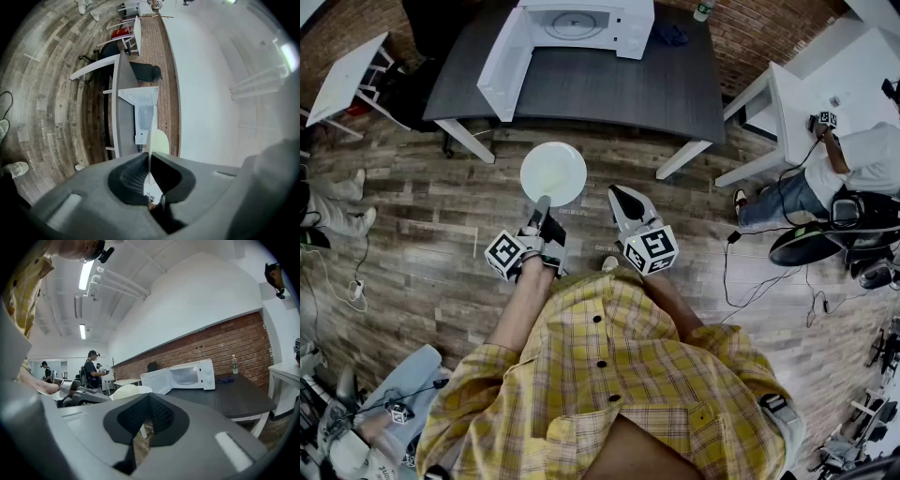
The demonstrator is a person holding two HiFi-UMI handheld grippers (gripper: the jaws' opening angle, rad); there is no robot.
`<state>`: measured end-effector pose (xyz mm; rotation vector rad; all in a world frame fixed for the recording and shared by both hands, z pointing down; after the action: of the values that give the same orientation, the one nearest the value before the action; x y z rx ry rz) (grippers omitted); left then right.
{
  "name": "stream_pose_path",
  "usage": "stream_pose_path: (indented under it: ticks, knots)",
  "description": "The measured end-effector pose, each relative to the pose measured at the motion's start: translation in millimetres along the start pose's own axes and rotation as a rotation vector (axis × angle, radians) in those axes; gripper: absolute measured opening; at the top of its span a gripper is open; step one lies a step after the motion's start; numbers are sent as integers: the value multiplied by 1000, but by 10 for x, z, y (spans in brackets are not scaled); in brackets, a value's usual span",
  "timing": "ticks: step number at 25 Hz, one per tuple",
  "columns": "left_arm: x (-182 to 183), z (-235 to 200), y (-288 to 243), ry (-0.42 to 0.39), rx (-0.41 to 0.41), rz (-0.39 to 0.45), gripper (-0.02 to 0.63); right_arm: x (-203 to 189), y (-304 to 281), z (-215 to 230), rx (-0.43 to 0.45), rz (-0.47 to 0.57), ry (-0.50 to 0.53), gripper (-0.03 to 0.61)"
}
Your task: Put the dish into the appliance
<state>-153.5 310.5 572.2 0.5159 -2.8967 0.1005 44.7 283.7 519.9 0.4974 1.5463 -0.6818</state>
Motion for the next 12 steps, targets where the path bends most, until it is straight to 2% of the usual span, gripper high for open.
stream_pose_path:
  ticks: [8,12]
  knots:
    - [-103,-33,-5,-16,10,9,11,-16,68,76,14,7,7,0]
    - [-217,-7,-13,-21,-12,22,11,-37,131,124,29,17,1,0]
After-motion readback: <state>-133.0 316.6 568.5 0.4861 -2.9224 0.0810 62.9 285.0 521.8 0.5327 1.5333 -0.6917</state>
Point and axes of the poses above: the fingertips, and each gripper's own axes: y backward along the fingers, z to its right, x out of its top, the point moved 5 cm from there along y, backward along the fingers, and after that the axes turned 11 degrees about y, right-handed, at the moved point
